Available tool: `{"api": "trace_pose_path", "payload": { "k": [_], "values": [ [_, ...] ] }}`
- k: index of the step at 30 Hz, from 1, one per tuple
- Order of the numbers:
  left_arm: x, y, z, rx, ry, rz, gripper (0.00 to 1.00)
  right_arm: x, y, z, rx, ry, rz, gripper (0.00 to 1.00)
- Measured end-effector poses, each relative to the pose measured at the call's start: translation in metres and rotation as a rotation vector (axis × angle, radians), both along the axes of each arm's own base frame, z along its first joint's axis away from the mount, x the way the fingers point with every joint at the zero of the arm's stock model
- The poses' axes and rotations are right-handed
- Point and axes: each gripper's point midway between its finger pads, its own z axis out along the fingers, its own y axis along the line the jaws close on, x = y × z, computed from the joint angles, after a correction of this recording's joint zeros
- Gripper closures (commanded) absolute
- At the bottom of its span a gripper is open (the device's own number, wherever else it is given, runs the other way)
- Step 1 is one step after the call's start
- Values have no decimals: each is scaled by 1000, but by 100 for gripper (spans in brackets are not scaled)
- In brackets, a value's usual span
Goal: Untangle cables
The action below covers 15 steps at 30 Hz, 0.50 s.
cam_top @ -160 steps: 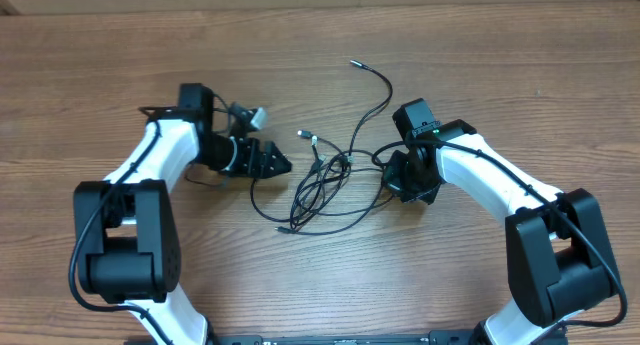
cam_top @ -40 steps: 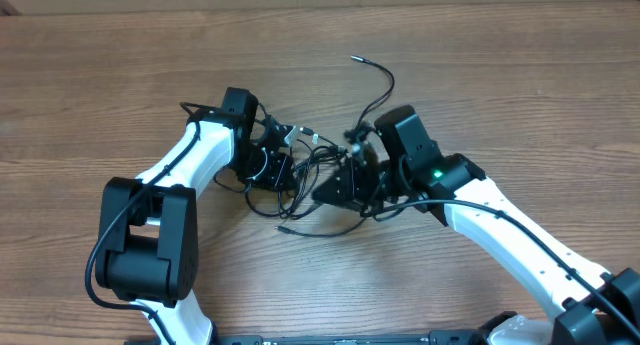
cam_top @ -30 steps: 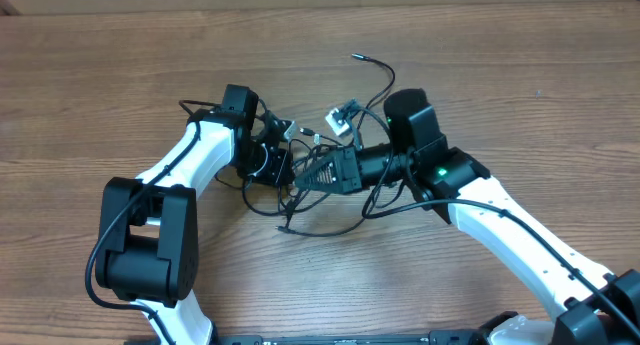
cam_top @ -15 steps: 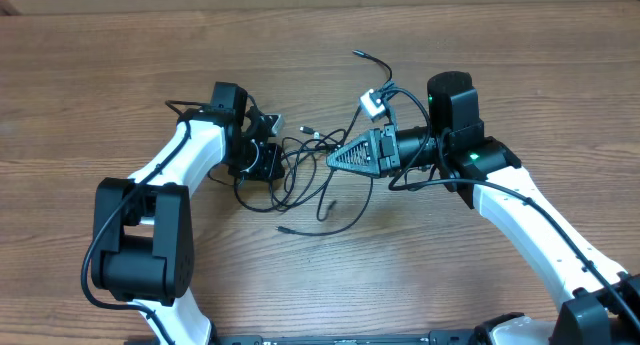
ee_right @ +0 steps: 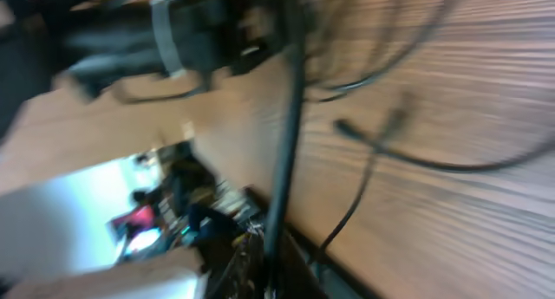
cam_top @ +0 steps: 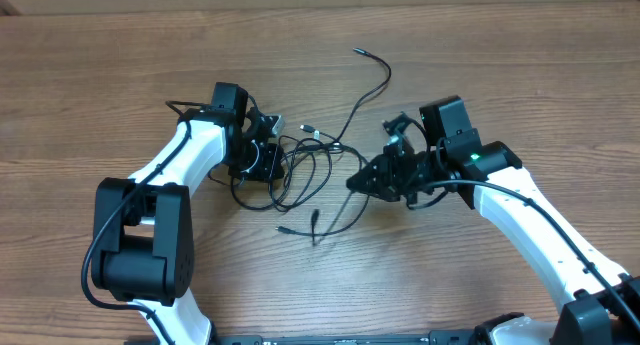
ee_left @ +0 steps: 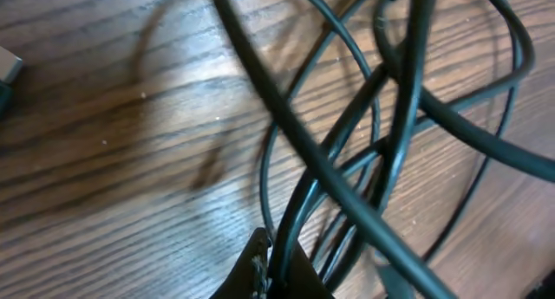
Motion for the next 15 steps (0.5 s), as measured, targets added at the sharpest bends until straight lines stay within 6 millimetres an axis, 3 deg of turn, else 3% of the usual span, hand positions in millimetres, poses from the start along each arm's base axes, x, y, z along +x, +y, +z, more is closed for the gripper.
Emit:
{"api": "trace_pose_path", "payload": {
  "k": [6,15],
  "values": [
    [3,-12,25,-80,-30,-14,96,7,-9,-11,-81,-27,-37,96],
    [18,-25,125,-188,-289,-44,96,11,-11,-13,-101,-45,-49,96]
  ]
}}
